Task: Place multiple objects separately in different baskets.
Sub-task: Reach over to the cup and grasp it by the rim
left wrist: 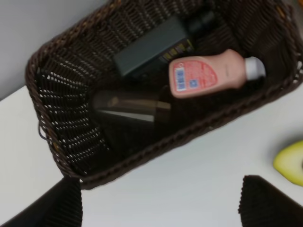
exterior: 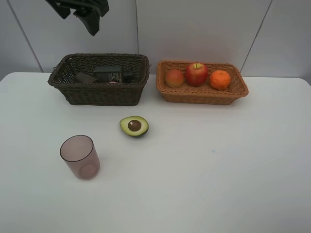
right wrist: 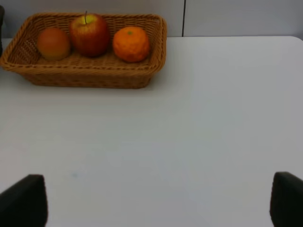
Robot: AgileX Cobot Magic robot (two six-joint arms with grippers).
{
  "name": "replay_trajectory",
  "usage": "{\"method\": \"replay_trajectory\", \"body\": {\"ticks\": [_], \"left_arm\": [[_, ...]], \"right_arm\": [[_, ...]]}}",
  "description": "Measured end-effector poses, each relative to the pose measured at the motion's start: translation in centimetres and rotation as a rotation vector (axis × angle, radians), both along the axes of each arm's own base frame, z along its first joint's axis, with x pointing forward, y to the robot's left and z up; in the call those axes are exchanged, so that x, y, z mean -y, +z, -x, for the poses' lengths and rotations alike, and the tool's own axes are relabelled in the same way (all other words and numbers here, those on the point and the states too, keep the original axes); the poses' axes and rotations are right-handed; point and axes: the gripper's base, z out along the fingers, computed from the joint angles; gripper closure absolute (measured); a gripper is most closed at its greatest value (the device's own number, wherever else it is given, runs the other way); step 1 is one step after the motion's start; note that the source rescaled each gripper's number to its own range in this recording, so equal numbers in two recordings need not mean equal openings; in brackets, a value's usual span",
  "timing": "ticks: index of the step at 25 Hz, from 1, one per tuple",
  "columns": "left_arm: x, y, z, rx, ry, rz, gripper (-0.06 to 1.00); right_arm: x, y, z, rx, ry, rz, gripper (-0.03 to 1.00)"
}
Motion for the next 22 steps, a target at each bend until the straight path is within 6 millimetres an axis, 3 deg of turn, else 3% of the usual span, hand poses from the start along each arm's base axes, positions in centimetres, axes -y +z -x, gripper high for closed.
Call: {"method": "replay_trajectory", "body": {"ticks": [12, 22], "left_arm": [[-2.8, -5.3, 7.7, -0.198, 0.052, 0.072, 0.05], [-3.7, -10.8, 10.1, -0.299, 0.073, 0.072, 0.05]], "right_arm": [[0.0, 0.0, 0.0, 0.0, 0.0, 0.0, -0.03], [0.0, 0.0, 0.0, 0.0, 0.0, 0.0, -0.03]]}}
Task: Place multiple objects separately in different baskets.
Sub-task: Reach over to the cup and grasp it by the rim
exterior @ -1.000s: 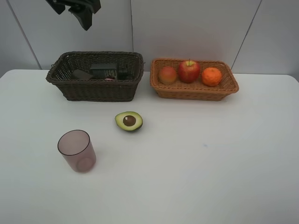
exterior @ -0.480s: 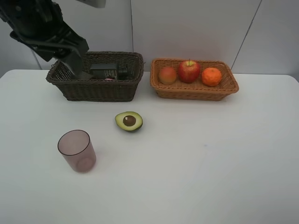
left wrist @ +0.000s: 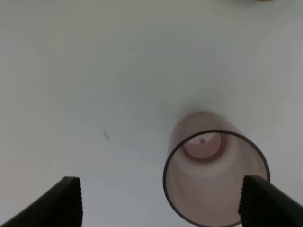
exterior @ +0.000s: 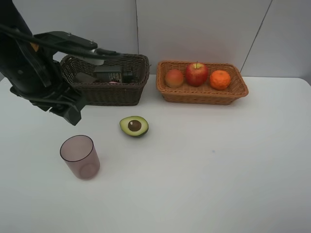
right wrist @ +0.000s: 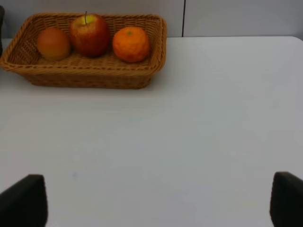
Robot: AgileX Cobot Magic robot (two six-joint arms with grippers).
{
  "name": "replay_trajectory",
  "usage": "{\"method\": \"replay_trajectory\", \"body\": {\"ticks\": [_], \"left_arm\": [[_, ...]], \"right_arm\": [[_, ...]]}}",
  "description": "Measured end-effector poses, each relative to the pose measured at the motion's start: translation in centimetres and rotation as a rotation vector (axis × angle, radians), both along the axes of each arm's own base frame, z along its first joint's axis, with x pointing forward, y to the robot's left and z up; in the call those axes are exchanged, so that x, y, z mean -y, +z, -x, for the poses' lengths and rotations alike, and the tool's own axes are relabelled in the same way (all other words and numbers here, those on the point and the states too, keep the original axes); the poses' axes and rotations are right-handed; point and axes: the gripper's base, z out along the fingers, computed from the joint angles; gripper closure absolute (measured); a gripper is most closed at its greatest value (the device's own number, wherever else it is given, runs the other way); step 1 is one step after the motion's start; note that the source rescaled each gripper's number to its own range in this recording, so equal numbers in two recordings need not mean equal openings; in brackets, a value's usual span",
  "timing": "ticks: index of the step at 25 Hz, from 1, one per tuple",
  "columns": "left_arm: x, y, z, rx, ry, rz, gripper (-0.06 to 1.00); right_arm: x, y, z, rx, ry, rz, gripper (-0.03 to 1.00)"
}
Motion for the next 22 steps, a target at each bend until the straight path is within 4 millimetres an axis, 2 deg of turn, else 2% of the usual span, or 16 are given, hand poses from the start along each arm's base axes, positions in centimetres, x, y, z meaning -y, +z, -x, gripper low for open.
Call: {"method": "replay_trajectory", "body": {"ticks": [8, 13, 22], "left_arm": [[-0.5, -2.7, 1.0, -0.022, 0.007, 0.0, 0.05], [-0.9, -4.5, 0.2, -0.049, 0.035, -0.012, 0.05], [-0.3, -8.1, -0.9, -0.115, 0.042, -0.043, 0.05]], "right_arm": [[0.0, 0.0, 0.0, 0.0, 0.0, 0.0, -0.03], [0.0, 0.0, 0.0, 0.0, 0.0, 0.0, -0.03], [0.0, 0.0, 0.0, 0.0, 0.0, 0.0, -0.03]]}}
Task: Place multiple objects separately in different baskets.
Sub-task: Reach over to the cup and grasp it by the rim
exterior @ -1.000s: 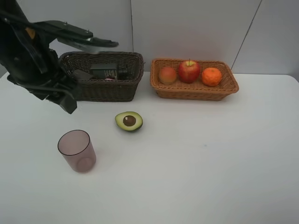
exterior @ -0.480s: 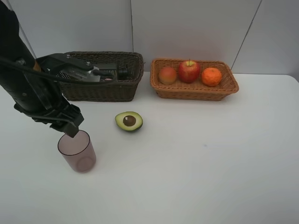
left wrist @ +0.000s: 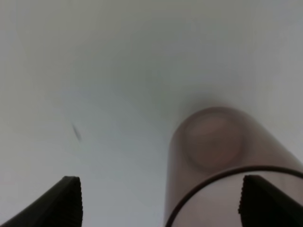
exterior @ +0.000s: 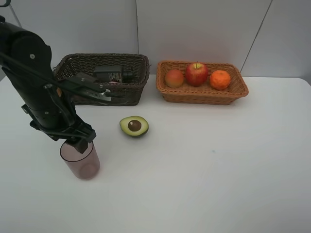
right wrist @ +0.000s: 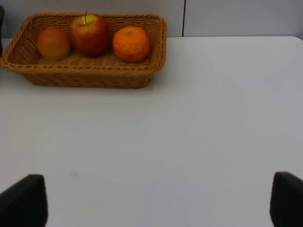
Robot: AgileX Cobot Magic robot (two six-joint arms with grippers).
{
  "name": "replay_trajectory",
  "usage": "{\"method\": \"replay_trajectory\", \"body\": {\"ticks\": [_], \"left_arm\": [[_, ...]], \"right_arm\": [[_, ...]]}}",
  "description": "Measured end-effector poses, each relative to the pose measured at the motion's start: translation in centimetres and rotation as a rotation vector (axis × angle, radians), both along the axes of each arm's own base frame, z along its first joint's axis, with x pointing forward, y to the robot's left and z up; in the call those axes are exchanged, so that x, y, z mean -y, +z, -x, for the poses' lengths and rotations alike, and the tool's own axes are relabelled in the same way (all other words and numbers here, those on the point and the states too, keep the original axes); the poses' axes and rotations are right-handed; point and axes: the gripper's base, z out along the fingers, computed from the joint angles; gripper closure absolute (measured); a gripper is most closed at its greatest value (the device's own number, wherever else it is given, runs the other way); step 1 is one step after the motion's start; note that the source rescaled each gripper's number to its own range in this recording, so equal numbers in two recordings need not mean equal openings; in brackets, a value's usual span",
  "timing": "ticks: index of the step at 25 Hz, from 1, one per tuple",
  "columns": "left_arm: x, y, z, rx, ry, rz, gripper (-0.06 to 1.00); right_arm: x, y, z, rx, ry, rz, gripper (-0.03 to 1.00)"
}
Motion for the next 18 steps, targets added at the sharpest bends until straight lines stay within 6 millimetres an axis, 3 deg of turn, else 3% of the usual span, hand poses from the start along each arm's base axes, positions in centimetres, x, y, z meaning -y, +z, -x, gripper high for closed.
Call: {"method": "replay_trajectory", "body": {"ticks": [7, 10, 14, 18], "left_arm": [[0.14, -0.99, -0.13, -0.029, 0.006, -0.008, 0.05], [0.17, -0.99, -0.16, -0.026, 0.008, -0.004, 0.1], [0.18, -0.99, -0.16, -0.026, 0.008, -0.004, 0.33], [0.18, -0.99, -0.16, -0.026, 0.008, -0.004, 0.66]], "right_arm": [[0.0, 0.0, 0.0, 0.0, 0.0, 0.0, -0.03], [0.0, 0.0, 0.0, 0.0, 0.0, 0.0, -0.03], [0.0, 0.0, 0.0, 0.0, 0.0, 0.0, -0.03], [0.0, 0.0, 0.0, 0.0, 0.0, 0.0, -0.03]]}}
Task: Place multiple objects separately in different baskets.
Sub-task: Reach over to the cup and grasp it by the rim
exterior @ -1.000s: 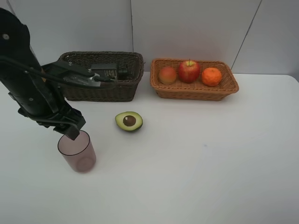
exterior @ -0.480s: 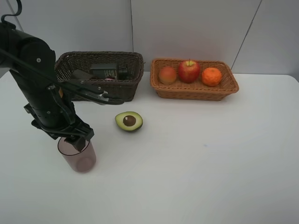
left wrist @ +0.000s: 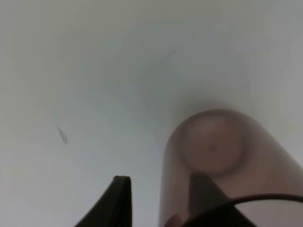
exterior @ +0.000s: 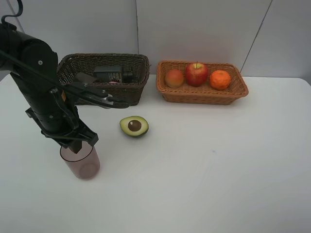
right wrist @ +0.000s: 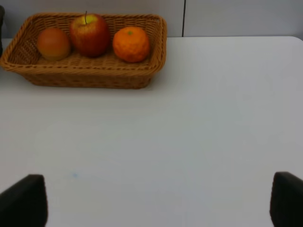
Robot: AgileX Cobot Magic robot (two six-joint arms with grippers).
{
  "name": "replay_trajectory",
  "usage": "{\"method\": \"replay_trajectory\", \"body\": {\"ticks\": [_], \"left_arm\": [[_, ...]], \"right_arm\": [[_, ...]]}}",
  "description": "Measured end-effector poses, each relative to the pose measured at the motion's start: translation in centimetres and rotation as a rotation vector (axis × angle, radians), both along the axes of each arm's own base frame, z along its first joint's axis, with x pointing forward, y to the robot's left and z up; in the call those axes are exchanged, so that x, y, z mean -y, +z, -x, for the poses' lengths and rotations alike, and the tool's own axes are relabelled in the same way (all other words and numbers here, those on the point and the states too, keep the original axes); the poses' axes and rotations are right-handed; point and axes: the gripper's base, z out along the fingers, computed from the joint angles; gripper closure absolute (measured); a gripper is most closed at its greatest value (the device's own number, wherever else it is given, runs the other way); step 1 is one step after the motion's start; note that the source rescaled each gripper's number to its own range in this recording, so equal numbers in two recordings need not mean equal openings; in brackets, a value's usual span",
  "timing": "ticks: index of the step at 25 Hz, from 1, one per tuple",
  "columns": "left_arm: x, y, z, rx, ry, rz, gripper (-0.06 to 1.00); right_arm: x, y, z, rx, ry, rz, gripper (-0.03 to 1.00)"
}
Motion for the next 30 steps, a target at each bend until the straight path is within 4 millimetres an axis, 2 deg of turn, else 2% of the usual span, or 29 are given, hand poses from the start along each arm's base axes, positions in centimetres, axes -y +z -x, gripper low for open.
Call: {"method": "replay_trajectory", "body": {"ticks": [2, 4, 5, 30], "left_arm": [[0.0, 0.0, 0.0, 0.0, 0.0, 0.0, 0.81], [0.0, 0.0, 0.0, 0.0, 0.0, 0.0, 0.92], [0.0, 0.0, 0.0, 0.0, 0.0, 0.0, 0.94], [0.06, 0.42, 0.07, -0.04, 0.007, -0.011, 0.94]], "right_arm": [[0.0, 0.0, 0.0, 0.0, 0.0, 0.0, -0.03], [0.0, 0.0, 0.0, 0.0, 0.0, 0.0, -0.03], [0.0, 0.0, 0.0, 0.0, 0.0, 0.0, -0.03], [0.0, 0.0, 0.0, 0.0, 0.0, 0.0, -0.03]]}}
